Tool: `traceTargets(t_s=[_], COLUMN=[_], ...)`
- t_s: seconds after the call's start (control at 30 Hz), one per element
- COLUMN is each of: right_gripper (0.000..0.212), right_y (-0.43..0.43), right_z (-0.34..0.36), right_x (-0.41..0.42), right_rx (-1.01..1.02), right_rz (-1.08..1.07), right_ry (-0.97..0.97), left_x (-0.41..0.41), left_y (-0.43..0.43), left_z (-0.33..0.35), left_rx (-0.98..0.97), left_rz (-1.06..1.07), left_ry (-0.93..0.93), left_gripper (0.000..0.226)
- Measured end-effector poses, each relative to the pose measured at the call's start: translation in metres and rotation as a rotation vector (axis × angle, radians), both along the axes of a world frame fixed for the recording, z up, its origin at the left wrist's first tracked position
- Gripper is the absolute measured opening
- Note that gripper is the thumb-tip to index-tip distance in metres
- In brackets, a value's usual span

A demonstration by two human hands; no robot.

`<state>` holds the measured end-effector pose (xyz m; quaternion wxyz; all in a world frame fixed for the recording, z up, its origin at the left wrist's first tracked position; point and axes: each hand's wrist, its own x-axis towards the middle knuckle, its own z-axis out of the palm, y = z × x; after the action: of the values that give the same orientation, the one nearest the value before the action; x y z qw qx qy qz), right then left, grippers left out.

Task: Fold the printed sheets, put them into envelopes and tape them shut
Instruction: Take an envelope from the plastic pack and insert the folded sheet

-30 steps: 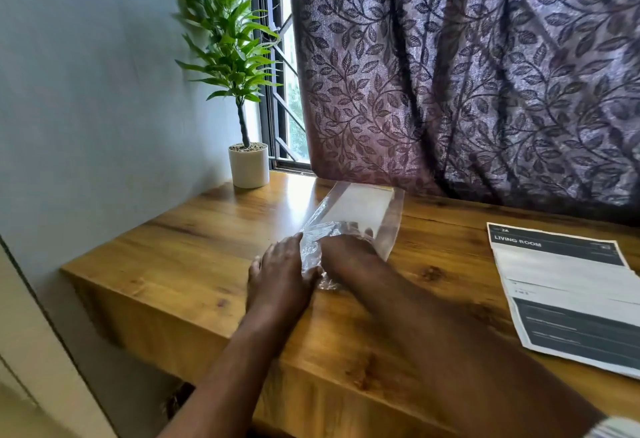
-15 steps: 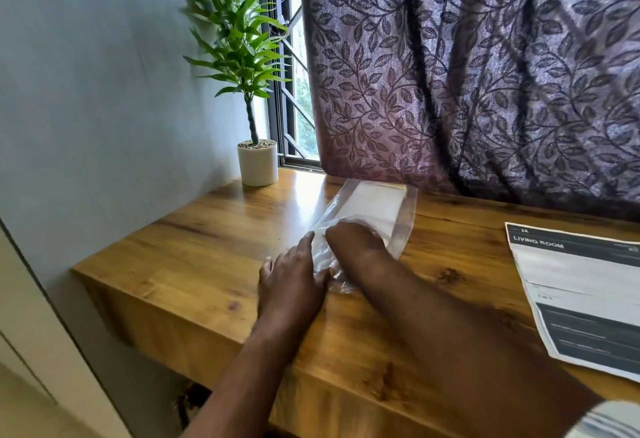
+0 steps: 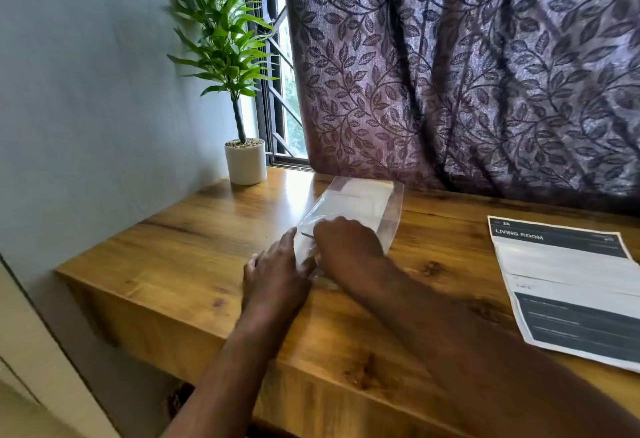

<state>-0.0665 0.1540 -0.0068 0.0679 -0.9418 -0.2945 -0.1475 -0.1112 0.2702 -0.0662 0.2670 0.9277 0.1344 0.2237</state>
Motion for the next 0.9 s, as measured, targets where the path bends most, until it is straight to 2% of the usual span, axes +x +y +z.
traceTargets(t_s=[0.2,0.33,0.5,0.6,0.77,0.9], right_gripper=[0.027,0.015,0.012,0.011,0.015,0.017], right_y=[-0.026,-0.043,-0.068,-0.085,-0.123,-0.162], right_z=[0.033,0.064,0.099,0.115,0.138,0.149], right_x=[-0.033,-0.054,-0.063,-0.061,-0.062,-0.064], right_rx=[0.100,0.209,0.383,0.467,0.565,0.601], right_rz=[0.048,0.058,0.141,0.157,0.129,0.099], right_ry=[0.005,-0.100,-0.211,-0.278,-0.313,-0.319], left_x=[-0.001,-0.004,-0.009,-0.011,-0.006,-0.005], left_y=[-0.002,-0.004,-0.008,-0.009,-0.008,-0.012], left_z=[0.001,0.003,0.008,0.009,0.007,0.009], left_rx=[0.057,0.084,0.082,0.090,0.104,0.125], left_rz=[0.014,0.024,0.027,0.020,-0.008,-0.092], left_ry=[0.044,0.046,0.077,0.060,0.022,-0.092], left_gripper=[0.062,0.060,0.067,0.063,0.070,0.061])
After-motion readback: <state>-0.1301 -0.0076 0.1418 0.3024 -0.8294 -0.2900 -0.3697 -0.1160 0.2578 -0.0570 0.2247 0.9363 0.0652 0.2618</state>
